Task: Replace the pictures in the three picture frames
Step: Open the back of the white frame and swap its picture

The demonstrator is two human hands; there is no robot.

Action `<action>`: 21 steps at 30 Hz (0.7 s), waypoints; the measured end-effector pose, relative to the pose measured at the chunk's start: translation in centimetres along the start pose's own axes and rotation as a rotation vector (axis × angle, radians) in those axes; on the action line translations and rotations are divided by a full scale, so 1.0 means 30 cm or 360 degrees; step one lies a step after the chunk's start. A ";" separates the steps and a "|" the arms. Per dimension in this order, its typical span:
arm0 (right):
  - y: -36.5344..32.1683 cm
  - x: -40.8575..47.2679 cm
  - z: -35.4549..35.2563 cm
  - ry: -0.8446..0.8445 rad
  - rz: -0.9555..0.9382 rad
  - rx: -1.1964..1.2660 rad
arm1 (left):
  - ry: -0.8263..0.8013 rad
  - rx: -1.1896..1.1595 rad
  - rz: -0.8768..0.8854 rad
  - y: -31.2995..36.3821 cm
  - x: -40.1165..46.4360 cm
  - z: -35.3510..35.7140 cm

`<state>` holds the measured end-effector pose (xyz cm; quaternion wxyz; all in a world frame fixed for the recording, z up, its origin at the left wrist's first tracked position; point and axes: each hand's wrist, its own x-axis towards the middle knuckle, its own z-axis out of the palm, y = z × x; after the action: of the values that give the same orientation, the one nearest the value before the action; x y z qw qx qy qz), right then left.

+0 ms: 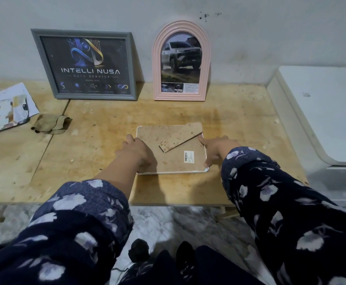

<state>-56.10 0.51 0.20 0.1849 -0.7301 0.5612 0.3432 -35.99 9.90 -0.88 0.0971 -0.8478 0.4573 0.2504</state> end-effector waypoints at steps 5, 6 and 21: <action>0.014 0.012 0.021 0.0072 -0.0005 0.0035 | -0.0123 0.0124 0.0471 0.083 0.031 -0.041; 0.020 0.016 0.026 0.0086 -0.0027 0.0023 | -0.0152 0.0165 0.0498 0.094 0.043 -0.034; 0.007 0.048 -0.001 0.0156 -0.0345 0.0016 | -0.0054 0.0525 0.0492 0.137 0.091 -0.059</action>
<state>-56.11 -0.57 -0.77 0.1968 -0.8015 0.4892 0.2822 -37.55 4.91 -0.50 0.2026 -0.7360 0.6148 0.1983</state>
